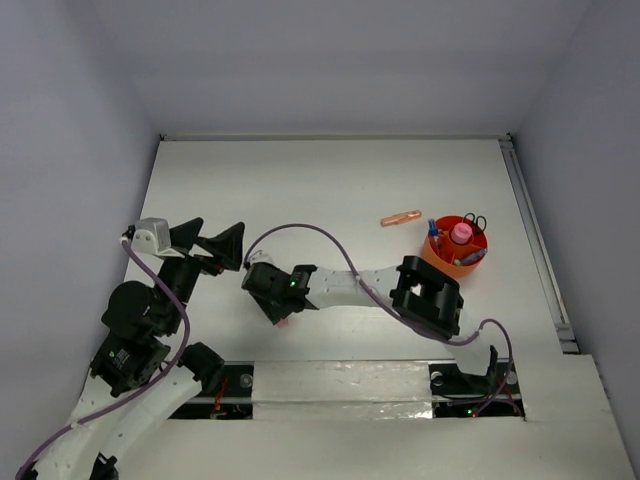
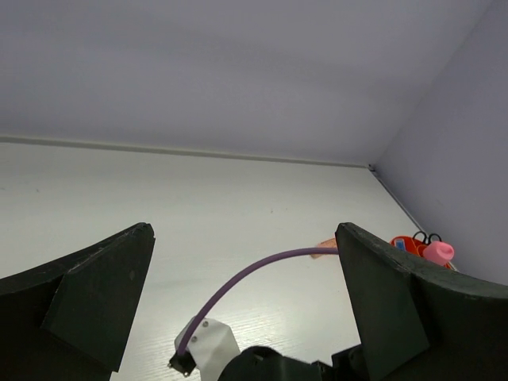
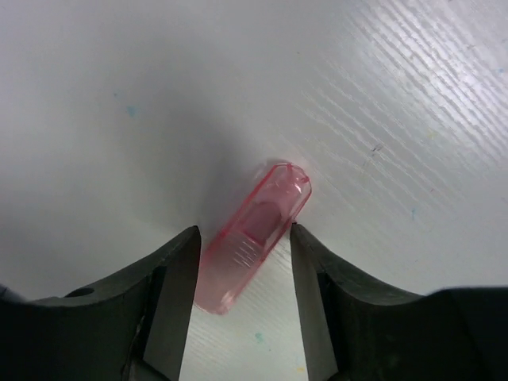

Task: Sort the stationery into containers
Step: Pick up the stationery from the center of the board.

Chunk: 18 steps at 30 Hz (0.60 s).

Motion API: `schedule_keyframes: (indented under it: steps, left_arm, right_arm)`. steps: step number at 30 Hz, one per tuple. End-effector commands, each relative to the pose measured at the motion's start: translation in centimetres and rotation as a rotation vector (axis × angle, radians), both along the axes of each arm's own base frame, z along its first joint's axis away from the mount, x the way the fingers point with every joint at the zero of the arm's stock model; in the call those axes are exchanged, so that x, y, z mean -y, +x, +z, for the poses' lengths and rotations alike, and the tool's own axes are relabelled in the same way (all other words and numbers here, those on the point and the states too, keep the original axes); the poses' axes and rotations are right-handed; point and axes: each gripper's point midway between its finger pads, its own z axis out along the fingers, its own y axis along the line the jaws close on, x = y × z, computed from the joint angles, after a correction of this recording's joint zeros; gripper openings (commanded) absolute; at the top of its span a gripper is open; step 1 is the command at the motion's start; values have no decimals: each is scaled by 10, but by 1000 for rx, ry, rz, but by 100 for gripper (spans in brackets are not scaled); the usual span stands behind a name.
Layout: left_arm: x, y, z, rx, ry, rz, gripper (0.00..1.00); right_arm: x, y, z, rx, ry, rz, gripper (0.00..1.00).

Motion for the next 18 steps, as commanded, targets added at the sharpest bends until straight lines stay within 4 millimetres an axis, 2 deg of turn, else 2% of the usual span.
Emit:
schedule_keyframes:
  steps: [1, 5, 6, 8, 10, 11, 12, 13, 14, 15, 16, 17, 18]
  left_arm:
    - [-9, 5, 1, 6, -14, 57, 99]
    - [-8, 6, 0, 5, -13, 52, 99]
    - [-7, 6, 0, 3, -11, 51, 99]
    - [-7, 7, -1, 2, -9, 52, 99]
    - [-4, 7, -1, 4, -5, 39, 99]
    - [-1, 8, -3, 0, 2, 29, 99]
    - [0, 9, -4, -3, 6, 21, 99]
    - [4, 9, -5, -8, 13, 3, 99]
    - [7, 11, -7, -17, 23, -3, 99]
    - [8, 11, -8, -21, 27, -7, 99]
    - [10, 12, -9, -27, 33, -16, 99]
    - [11, 13, -10, -31, 37, -15, 99]
    - [13, 14, -11, -31, 39, -24, 99]
  right_arm:
    - [28, -9, -29, 30, -193, 8, 48]
    - [40, 0, -29, 82, -244, -22, 10]
    - [39, 3, -24, 101, -235, -34, 7]
    - [35, 15, 2, 145, -156, -67, 2]
    - [30, 39, 33, 193, -34, -130, 1]
    - [39, 45, 65, 227, 41, -159, 1]
    - [45, 53, 85, 260, 100, -184, 1]
    - [53, 76, 112, 340, 184, -260, 1]
    - [78, 80, 145, 387, 257, -312, 0]
    - [96, 88, 163, 428, 297, -362, 0]
    - [123, 110, 187, 507, 349, -476, 0]
    - [146, 116, 204, 553, 390, -539, 0]
    - [186, 114, 220, 601, 441, -607, 1]
